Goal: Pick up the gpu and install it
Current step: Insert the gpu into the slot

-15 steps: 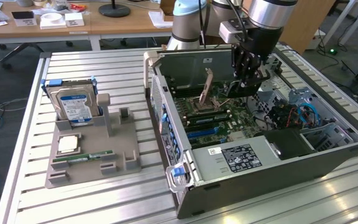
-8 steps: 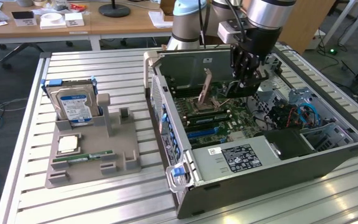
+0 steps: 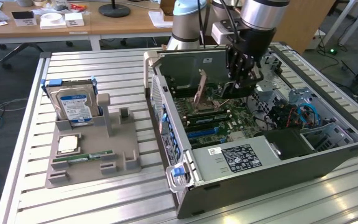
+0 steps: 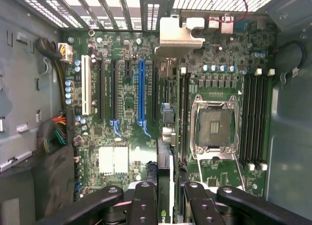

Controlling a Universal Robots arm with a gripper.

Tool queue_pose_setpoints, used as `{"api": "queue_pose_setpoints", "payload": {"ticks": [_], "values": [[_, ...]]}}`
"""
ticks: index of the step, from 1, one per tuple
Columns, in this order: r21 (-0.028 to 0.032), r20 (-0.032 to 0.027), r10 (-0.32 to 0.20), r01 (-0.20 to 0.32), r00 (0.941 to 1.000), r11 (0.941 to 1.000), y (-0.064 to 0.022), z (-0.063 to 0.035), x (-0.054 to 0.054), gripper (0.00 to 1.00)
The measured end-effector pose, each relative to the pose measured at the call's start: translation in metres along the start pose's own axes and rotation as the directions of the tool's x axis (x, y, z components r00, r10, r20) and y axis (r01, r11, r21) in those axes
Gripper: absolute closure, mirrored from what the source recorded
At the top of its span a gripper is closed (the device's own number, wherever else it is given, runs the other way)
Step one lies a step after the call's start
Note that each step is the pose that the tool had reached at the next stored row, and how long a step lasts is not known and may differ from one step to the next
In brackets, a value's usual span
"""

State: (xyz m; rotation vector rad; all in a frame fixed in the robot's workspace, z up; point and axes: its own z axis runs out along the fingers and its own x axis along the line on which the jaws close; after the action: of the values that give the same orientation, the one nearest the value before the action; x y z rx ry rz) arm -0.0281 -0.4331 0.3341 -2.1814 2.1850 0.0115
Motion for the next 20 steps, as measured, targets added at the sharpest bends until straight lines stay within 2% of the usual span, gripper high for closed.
{"api": "queue_pose_setpoints", "payload": {"ticks": [7,16,20], "values": [[0.0001,-0.0001,0.0,0.0,1.0,1.0,0.0042,0.0001,0.0,0.74],[0.0008,0.0,0.0,0.0,1.0,1.0,0.0168,0.0006,-0.001,0.74],[0.0008,0.0,0.0,0.0,1.0,1.0,0.0196,0.0006,-0.002,0.74]]}}
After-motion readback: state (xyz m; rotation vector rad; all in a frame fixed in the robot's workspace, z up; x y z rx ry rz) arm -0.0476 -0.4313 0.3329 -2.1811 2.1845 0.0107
